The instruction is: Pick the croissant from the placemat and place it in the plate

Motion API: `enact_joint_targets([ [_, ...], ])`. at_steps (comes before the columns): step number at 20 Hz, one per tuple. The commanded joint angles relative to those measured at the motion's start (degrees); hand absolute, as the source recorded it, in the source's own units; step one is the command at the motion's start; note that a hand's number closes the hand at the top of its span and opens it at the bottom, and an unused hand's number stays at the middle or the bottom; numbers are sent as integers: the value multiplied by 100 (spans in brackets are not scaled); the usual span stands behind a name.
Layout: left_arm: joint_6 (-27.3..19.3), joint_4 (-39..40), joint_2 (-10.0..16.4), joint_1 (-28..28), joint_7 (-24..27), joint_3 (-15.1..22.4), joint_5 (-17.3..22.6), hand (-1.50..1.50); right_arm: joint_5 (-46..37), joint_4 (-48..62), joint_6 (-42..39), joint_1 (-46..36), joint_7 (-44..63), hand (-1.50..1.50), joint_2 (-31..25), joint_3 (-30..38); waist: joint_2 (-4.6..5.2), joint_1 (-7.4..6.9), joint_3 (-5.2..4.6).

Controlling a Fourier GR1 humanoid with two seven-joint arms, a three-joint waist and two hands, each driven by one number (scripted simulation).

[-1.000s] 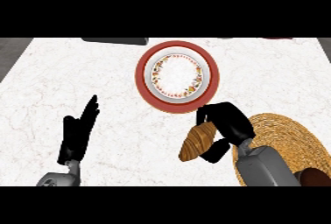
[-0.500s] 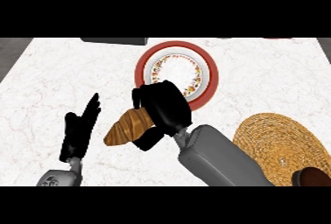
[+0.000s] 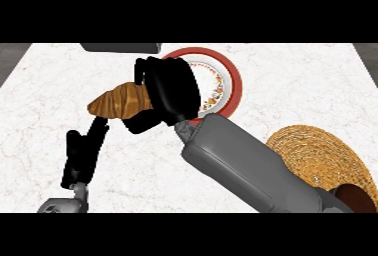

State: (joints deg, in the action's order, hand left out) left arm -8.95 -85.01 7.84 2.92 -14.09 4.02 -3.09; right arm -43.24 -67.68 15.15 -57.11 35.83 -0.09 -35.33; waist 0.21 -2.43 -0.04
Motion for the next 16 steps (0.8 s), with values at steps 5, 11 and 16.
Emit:
enact_joint_targets([
  [5,23,-16,54,-23,18,-147,0,0,451,2020,651,-750,-816,150,9,695,20,60,1],
  [11,-6,-163,-170,-426,343,81,-105,0,771,3212,717,-1253,-1377,150,9,961,29,-2,0],
  [16,50,48,-61,63,121,-86,-67,0,977,4261,417,-1334,-1838,150,9,1092,76,-62,-1],
])
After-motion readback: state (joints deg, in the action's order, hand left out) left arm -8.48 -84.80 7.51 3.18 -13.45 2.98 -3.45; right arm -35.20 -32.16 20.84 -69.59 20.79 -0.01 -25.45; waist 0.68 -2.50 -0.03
